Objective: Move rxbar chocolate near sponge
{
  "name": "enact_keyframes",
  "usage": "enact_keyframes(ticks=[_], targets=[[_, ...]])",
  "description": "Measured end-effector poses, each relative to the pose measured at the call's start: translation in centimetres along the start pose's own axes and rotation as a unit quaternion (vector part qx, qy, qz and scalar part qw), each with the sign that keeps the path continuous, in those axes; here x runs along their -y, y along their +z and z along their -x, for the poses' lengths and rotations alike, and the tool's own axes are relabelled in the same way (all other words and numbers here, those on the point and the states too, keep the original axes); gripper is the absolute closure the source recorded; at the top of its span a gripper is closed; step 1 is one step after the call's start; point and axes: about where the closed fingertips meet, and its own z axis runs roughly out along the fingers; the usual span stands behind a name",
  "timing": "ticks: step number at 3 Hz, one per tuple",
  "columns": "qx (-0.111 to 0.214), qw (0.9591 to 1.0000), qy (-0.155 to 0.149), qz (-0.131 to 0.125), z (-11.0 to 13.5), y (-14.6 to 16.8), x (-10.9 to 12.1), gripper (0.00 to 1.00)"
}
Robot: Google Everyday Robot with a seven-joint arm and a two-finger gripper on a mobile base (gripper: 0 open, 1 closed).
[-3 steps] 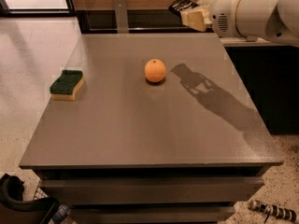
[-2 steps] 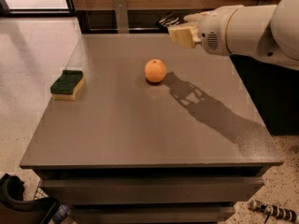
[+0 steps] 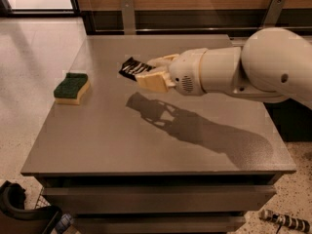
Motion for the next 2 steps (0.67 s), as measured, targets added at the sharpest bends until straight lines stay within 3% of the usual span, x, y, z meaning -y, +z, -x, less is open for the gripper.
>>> enact_keyframes(ticks=[1, 2], targets=[[-0.016, 0.9963, -0.027, 0.08, -2.3, 4.7, -3.8, 1.0], [-0.033, 0.9909, -0.051, 0.12, -3.8, 8.8, -5.6, 1.0]])
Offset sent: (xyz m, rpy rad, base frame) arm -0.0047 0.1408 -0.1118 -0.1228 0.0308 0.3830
